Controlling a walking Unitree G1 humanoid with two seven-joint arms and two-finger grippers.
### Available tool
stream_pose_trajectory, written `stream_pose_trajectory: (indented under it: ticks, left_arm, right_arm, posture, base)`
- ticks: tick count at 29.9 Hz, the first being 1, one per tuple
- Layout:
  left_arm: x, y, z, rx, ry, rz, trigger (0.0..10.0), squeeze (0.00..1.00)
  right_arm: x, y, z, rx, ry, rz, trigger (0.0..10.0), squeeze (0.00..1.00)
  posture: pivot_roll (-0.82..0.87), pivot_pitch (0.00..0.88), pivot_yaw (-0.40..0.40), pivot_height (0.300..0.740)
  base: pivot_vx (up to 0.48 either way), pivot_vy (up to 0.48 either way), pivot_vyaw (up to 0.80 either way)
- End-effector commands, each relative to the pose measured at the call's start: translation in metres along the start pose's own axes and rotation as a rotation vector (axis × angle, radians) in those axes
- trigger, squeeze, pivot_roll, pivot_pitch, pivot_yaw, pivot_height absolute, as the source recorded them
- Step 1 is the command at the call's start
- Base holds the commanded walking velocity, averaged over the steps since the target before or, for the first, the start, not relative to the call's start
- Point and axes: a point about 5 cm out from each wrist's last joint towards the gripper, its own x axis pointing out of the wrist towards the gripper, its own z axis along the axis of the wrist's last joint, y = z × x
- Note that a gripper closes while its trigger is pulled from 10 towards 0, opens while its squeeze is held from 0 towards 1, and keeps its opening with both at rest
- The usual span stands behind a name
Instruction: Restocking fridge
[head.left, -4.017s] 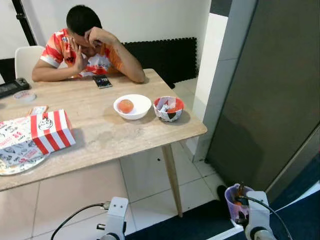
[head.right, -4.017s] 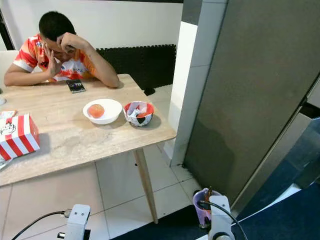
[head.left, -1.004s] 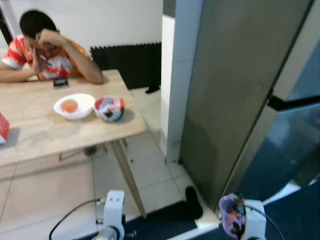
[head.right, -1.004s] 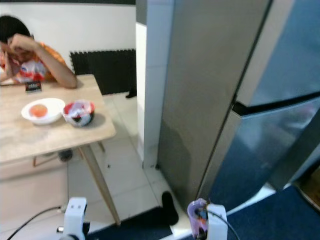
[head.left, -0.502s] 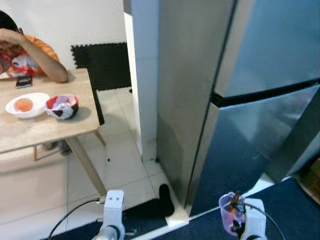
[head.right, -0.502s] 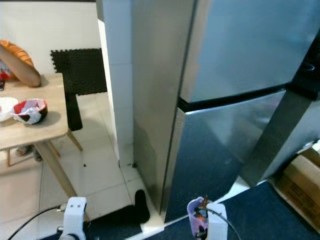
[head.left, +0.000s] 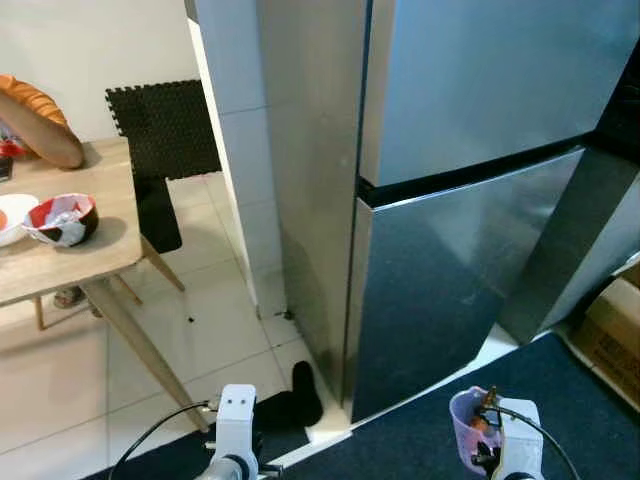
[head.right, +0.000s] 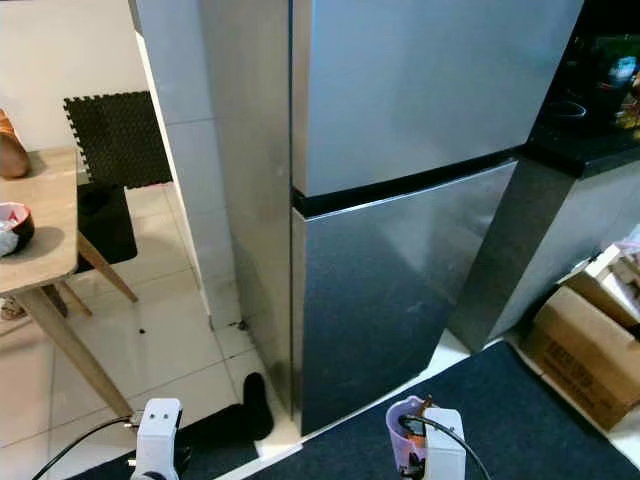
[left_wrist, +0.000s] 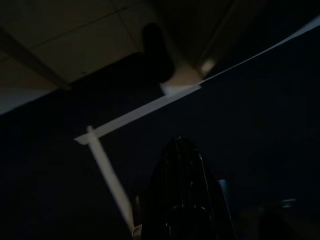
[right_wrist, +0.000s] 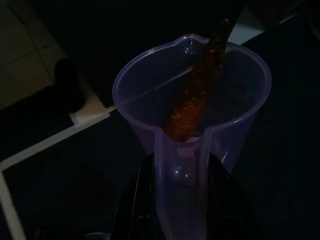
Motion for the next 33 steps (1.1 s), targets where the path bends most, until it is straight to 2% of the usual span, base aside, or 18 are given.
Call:
stream_pose_trajectory:
  ticks: [1, 14, 33]
  left_arm:
    - [-0.0014, 0.0068, -0.0015, 0.025, 0.012, 0.019, 10.0, 0.0]
    - [-0.0002, 0.0042, 0.0019, 0.112, 0.011, -0.007, 10.0, 0.0]
    - [0.0017, 0.0, 0.0076, 0.118, -0.015, -0.009, 10.0, 0.0]
  right_arm:
    - [0.0011, 0.0055, 0.0032, 0.01, -0.014, 0.012, 10.0, 0.0]
    - [0.0004, 0.0061, 0.0002, 0.016, -0.01, 0.009, 10.0, 0.0]
    - [-0.0005, -0.0005, 0.0005, 0.045, -0.024, -0.023, 10.0, 0.0]
  posture:
    - [-0.05, 0.0, -0.026, 0.74]
    - [-0.05, 0.0, -0.017, 0.74]
    - [-0.06, 0.0, -0.003, 0.74]
  base:
    - [0.0, 0.0, 0.0]
    - [0.0, 0.0, 0.0]
    - [0.0, 0.0, 0.0]
